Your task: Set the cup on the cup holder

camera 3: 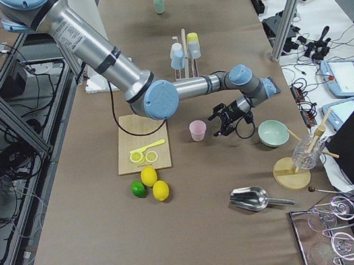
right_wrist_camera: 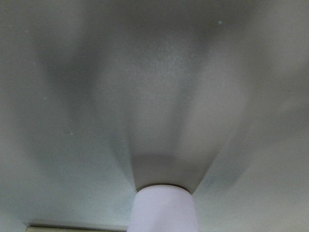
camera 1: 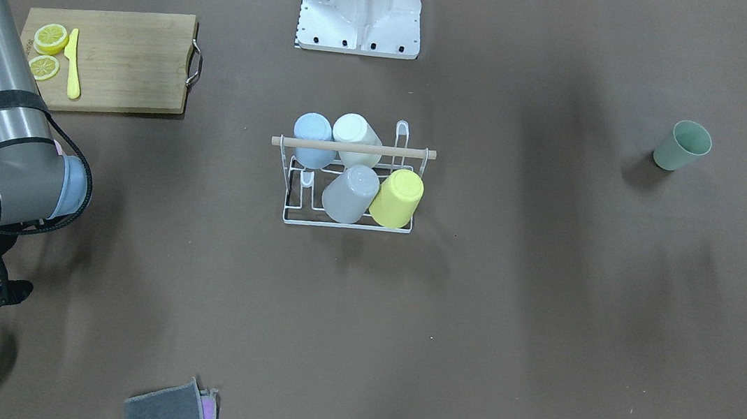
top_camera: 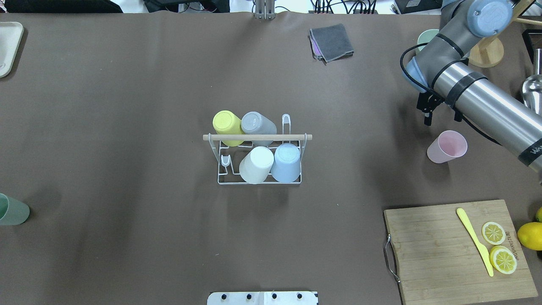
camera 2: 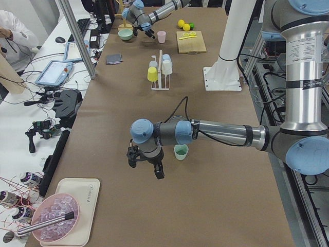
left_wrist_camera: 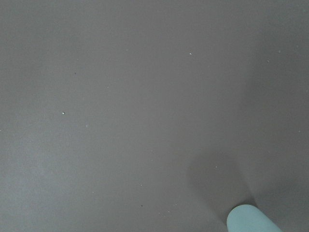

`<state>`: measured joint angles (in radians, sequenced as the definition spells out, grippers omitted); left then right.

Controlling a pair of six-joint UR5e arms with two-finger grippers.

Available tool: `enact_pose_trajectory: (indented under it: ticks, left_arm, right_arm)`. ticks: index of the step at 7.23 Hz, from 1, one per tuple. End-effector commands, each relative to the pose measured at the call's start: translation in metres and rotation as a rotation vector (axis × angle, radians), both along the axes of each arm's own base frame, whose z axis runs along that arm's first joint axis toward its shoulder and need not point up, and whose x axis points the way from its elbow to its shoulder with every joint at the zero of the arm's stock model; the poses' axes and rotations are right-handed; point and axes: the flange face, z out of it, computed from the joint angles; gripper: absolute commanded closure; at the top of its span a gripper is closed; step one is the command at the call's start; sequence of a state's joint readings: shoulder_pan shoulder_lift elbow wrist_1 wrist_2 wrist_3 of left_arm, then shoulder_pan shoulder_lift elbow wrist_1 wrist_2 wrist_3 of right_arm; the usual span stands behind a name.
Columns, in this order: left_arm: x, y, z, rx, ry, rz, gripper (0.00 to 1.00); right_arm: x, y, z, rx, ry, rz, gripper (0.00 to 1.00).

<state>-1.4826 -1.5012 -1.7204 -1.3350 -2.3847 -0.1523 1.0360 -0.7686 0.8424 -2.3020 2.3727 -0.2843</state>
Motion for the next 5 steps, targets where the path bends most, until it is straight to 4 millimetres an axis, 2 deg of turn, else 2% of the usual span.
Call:
enact_pose_trajectory:
  ticks: [1,2,3,5]
  left_arm:
    - [0.029,-0.013,0.028,-0.051,-0.044,0.069,0.02]
    - [0.051,-0.010,0.037,-0.071,-0.130,0.117,0.02]
    - [0.060,-0.010,0.037,-0.092,-0.141,0.109,0.02]
    - [0.074,-0.018,0.027,-0.118,-0.123,0.117,0.02]
  right_arm:
    - [-0.027,0.014,0.004,0.003,0.017,-0.057,0.00]
    - [-0.036,0.020,0.006,0.006,0.021,-0.076,0.00]
    - [-0.044,0.025,0.007,0.006,0.023,-0.091,0.00]
    - [-0.046,0.029,0.011,-0.002,0.027,-0.096,0.00]
